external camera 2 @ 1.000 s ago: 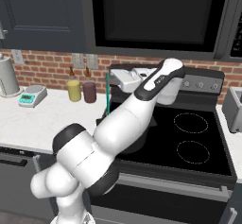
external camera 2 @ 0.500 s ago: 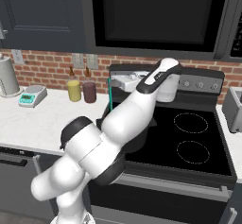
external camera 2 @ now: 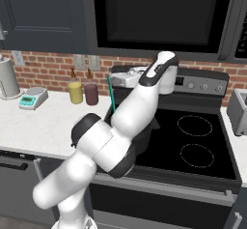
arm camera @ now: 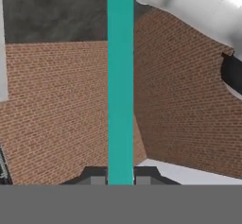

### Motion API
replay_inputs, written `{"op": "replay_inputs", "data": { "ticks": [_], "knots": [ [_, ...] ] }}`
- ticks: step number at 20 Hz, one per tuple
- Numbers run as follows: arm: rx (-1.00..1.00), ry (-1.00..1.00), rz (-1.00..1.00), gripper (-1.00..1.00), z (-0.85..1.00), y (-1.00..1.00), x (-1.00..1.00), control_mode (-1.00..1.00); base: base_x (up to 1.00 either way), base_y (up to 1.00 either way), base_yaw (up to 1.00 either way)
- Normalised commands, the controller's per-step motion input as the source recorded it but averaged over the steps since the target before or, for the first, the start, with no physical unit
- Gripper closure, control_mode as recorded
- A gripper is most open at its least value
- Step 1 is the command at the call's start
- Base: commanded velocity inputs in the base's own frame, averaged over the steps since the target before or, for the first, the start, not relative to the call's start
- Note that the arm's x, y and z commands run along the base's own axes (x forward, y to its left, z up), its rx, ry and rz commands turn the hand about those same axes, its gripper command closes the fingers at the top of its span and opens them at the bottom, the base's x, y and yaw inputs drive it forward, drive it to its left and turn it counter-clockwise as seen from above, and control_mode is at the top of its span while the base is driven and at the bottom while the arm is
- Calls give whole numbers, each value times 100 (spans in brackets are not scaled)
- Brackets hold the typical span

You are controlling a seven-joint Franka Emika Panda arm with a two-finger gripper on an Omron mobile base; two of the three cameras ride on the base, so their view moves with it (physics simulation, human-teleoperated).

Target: Put the avocado and potato in the pot. Retrieve the spatula and lightly stir the vegetables in the pot.

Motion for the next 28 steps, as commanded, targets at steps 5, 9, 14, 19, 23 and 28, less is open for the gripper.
{"op": "replay_inputs", "data": {
  "ticks": [5, 9, 14, 19, 23, 28],
  "knots": [
    [0, -7, 24, 100, -36, -2, 27, -100, 0, 0, 0],
    [1, -10, 24, 100, -61, -18, 12, -100, 0, 0, 0],
    [3, -15, 25, 100, -42, -14, 25, -100, 0, 0, 0],
    [10, -14, 24, 100, -12, -2, 37, -100, 0, 0, 0],
    [18, -5, 19, 100, -18, 0, 34, -100, 0, 0, 0],
    [17, 0, 10, 100, -36, -4, 36, -100, 0, 0, 0]
  ]
}}
